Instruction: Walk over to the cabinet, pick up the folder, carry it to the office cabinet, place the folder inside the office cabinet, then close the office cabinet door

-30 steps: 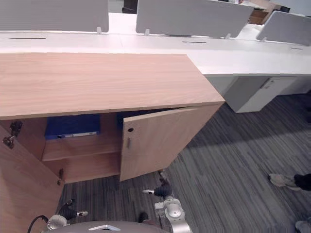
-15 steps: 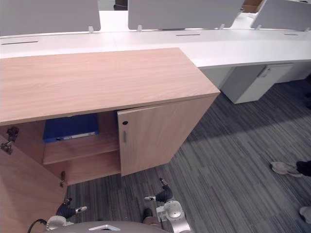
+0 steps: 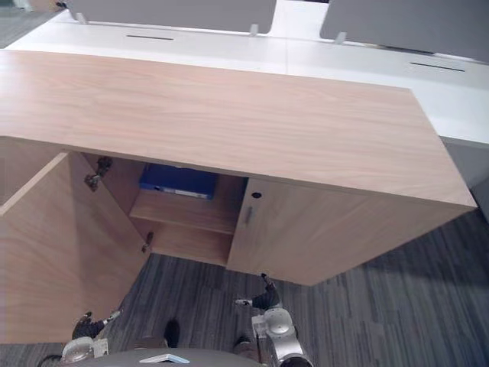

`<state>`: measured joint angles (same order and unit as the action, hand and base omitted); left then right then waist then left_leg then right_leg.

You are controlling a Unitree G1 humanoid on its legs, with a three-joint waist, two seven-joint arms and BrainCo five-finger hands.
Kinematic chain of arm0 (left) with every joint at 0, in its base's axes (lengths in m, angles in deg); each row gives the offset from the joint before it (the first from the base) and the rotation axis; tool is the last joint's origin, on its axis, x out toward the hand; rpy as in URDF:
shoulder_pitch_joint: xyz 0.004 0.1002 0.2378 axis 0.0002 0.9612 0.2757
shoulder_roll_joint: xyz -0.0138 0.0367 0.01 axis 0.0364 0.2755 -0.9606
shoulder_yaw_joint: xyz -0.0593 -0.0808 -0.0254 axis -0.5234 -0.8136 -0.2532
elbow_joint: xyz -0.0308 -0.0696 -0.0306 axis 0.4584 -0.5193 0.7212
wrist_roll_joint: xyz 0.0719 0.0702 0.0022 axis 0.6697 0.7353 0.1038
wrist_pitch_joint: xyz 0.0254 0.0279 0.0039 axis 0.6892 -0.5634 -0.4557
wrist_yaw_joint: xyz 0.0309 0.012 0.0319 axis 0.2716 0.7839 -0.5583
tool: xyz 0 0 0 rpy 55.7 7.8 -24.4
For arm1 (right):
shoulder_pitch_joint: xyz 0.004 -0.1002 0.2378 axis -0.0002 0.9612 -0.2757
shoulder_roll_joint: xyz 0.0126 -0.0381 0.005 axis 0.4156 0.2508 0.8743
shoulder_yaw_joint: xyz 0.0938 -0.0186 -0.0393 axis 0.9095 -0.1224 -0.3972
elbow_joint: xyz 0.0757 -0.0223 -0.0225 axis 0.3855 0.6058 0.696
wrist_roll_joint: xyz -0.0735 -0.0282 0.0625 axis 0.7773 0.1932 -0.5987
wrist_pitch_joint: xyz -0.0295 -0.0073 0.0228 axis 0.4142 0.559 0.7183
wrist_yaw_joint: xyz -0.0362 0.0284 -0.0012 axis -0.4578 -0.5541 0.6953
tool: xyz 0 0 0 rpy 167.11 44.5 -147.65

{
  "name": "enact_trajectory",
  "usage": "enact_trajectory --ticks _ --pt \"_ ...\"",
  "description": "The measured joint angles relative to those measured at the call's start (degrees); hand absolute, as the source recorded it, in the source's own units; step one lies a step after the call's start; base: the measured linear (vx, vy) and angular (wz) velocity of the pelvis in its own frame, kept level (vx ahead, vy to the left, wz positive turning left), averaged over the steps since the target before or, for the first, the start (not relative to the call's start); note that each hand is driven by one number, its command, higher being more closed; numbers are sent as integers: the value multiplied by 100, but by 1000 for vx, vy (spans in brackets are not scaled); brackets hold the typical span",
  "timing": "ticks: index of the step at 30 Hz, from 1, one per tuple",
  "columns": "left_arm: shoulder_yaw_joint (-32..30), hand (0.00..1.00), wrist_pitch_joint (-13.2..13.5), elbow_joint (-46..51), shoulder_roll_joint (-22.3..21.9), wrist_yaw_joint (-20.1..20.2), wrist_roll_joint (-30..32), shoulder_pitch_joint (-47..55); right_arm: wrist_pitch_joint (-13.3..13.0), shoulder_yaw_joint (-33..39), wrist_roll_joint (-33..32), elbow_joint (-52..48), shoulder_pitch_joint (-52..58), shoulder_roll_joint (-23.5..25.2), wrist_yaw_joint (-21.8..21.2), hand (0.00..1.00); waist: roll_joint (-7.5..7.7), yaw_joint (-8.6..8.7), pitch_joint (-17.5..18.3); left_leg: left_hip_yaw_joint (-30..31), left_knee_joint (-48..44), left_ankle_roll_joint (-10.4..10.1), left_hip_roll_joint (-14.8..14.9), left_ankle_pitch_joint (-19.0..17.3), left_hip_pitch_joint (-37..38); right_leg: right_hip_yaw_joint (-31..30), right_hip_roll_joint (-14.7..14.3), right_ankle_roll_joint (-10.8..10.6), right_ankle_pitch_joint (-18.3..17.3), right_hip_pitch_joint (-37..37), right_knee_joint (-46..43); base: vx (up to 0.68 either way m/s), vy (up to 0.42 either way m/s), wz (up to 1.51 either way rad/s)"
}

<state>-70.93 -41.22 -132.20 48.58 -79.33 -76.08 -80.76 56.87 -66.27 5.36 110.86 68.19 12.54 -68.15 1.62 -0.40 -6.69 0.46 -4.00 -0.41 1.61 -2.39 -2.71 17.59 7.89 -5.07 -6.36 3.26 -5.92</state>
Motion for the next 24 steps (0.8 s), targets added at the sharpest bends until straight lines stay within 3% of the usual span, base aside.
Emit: enact_trajectory --ticks 3,6,15,24 --pt "-216 0 12 41 -84 -65 -213 2 6 170 -23 -3 53 -10 125 0 -8 43 14 -231 159 -22 29 60 60 9 27 -72 -191 97 -57 59 -17 45" --pt "-330 0 48 63 -72 -158 -447 58 12 165 -60 -7 37 1 185 0 23 -8 35 -167 484 -247 -42 401 296 52 85 -82 -134 214 -68 180 4 26" --pt "-401 0 436 1186 -217 -563 -1224 179 18 1 -60 -3 -354 -8 206 0 108 -155 33 162 510 -246 -112 419 573 227 67 -58 -118 796 107 70 -22 27" --pt "-402 0 487 1385 -343 -783 -1386 272 20 -138 -60 4 -408 -4 221 0 155 -170 -85 502 850 -202 -190 820 556 476 97 -53 -143 773 104 -92 -19 20"
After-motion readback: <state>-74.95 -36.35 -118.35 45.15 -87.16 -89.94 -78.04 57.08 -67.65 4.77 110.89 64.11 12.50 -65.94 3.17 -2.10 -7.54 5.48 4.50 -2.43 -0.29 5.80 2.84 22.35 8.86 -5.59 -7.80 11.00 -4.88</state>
